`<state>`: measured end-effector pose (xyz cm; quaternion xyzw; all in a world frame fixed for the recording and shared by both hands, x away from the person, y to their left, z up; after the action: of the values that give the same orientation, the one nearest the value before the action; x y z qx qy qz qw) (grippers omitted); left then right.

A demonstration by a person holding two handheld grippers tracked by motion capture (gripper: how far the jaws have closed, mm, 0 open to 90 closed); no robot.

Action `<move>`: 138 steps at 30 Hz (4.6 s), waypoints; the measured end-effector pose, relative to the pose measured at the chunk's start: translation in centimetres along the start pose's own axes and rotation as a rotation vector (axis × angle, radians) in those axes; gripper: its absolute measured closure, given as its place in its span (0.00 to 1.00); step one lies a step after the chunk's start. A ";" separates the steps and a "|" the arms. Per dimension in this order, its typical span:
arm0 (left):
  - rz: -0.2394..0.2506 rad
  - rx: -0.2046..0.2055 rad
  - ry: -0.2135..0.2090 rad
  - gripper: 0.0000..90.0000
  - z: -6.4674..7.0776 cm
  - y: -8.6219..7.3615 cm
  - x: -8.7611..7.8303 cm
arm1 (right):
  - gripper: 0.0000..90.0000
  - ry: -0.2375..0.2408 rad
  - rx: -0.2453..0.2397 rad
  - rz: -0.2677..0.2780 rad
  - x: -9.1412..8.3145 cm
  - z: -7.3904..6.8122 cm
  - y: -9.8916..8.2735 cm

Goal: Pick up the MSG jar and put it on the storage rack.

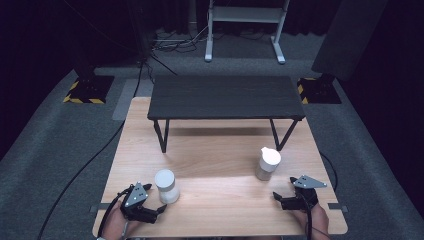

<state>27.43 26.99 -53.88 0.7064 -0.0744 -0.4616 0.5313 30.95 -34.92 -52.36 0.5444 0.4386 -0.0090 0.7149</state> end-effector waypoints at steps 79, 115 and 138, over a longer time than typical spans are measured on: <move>0.214 -0.034 0.048 0.38 2.9 7.2 -2.3 | 0.04 0.004 -0.002 0.000 0.0 -0.1 0.0; 0.288 0.013 -0.039 0.38 2.1 28.1 -1.2 | 0.04 0.010 -0.008 -0.001 -0.1 -0.1 0.0; 0.313 -0.035 0.113 0.38 -2.8 39.3 3.0 | 0.04 0.010 -0.008 0.000 -0.1 -0.1 -0.1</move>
<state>46.31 10.47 -23.42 0.7019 -0.1453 -0.3339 0.6122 30.84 -34.92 -52.36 0.5415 0.4421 -0.0046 0.7151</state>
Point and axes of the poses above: each handheld gripper's, and its own axes: x roughly forward along the jaws, y roughly out of its top, z roughly to its right, the point moved 9 cm from there along x, roughly forward along the jaws, and after that the axes turned 2 degrees about -z, right-handed, at the moved point
